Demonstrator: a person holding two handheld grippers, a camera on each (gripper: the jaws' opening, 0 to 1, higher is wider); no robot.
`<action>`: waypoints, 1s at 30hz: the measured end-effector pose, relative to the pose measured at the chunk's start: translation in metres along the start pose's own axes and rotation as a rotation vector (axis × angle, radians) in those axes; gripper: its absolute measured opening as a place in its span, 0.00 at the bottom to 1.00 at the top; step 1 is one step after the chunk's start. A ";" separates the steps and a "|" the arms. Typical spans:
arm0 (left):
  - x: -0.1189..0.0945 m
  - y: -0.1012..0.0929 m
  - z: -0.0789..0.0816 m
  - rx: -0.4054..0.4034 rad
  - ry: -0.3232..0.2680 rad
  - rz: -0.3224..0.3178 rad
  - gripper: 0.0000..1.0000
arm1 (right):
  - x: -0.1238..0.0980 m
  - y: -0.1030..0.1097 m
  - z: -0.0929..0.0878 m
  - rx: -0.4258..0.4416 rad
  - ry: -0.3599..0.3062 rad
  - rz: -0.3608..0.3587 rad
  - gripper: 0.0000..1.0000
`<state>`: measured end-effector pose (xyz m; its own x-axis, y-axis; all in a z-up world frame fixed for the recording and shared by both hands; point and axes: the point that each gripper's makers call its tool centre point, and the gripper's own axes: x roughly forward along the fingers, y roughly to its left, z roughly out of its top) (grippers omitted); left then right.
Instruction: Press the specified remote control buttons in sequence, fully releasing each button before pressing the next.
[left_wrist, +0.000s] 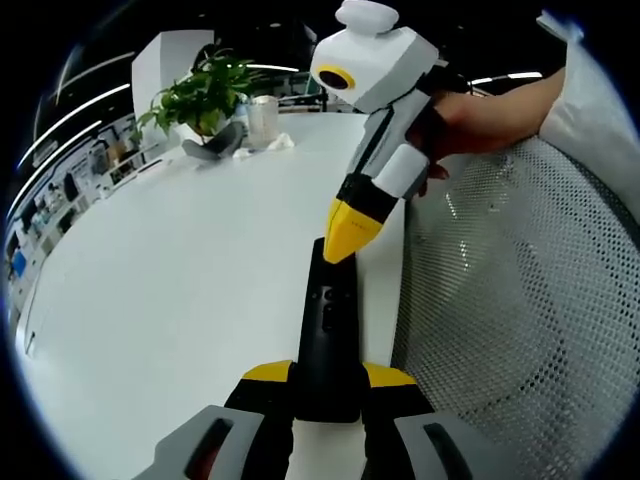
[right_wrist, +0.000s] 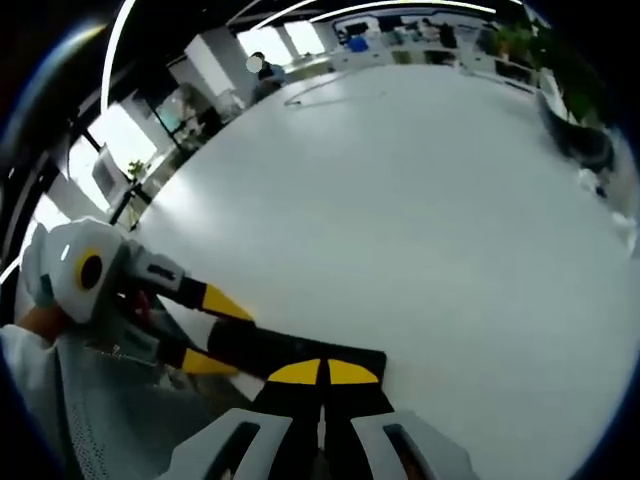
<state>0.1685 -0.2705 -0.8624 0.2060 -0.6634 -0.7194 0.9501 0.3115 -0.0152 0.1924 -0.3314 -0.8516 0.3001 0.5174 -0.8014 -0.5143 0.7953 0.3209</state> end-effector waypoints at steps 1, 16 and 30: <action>0.000 0.000 0.000 0.002 -0.001 0.001 0.24 | 0.000 0.000 0.000 -0.018 0.004 -0.005 0.00; 0.002 -0.005 0.003 0.020 -0.014 -0.019 0.24 | -0.003 0.002 0.009 -0.017 -0.034 0.003 0.00; 0.003 -0.006 0.002 0.021 -0.015 -0.021 0.24 | 0.003 0.007 0.004 -0.028 -0.004 0.017 0.00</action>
<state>0.1640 -0.2755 -0.8625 0.1891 -0.6797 -0.7087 0.9591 0.2828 -0.0154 0.1931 -0.3231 -0.8498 0.2945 0.5323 -0.7937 -0.5415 0.7773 0.3204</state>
